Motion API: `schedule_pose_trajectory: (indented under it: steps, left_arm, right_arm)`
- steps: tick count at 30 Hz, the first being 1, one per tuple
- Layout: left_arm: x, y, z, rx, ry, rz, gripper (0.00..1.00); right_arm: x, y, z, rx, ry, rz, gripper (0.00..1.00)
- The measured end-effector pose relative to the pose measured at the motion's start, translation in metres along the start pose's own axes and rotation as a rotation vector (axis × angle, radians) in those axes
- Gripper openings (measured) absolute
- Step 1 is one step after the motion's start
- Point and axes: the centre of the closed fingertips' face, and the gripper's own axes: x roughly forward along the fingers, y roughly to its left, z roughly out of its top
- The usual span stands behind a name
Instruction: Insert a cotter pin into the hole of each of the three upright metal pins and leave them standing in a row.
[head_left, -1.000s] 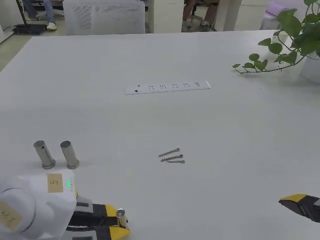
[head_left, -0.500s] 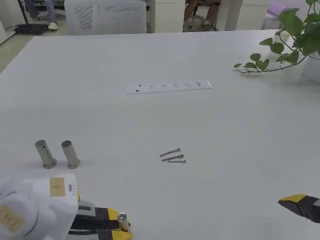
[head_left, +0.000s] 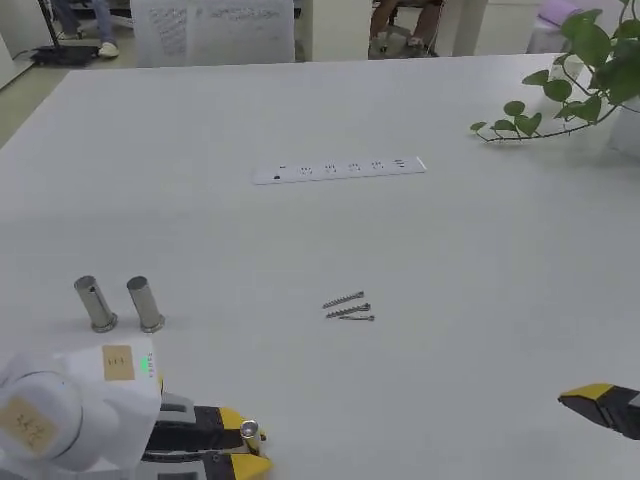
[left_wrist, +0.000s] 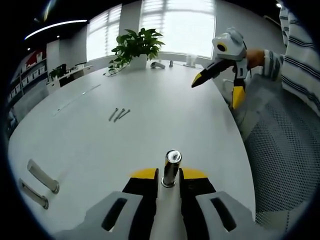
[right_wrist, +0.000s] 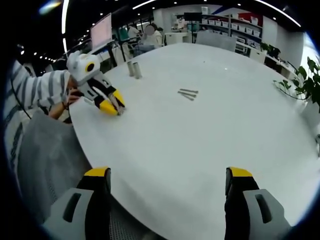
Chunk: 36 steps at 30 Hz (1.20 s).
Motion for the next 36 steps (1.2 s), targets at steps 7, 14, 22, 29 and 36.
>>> schedule_pose_trajectory:
  steps: [7, 14, 22, 29, 36]
  left_arm:
    - [-0.005, -0.002, 0.0, -0.062, -0.007, -0.006, 0.27]
    - [-0.013, -0.001, 0.001, -0.091, -0.041, 0.024, 0.43]
    - [-0.023, -0.003, -0.007, -0.145, -0.067, 0.047, 0.7]
    - [-0.027, 0.001, -0.01, -0.152, -0.071, 0.097, 0.96]
    - [-0.029, -0.001, -0.009, -0.189, -0.083, 0.109, 0.99]
  right_arm:
    - [-0.002, -0.002, 0.0, -0.023, 0.008, -0.01, 0.96]
    - [-0.003, -0.003, 0.002, -0.023, 0.001, -0.009, 0.96]
    - [-0.003, -0.003, 0.003, -0.055, 0.016, -0.01, 0.95]
    - [-0.003, -0.003, 0.01, -0.078, 0.013, -0.007, 0.95]
    - [-0.003, 0.0, 0.016, -0.091, 0.012, 0.006, 0.94]
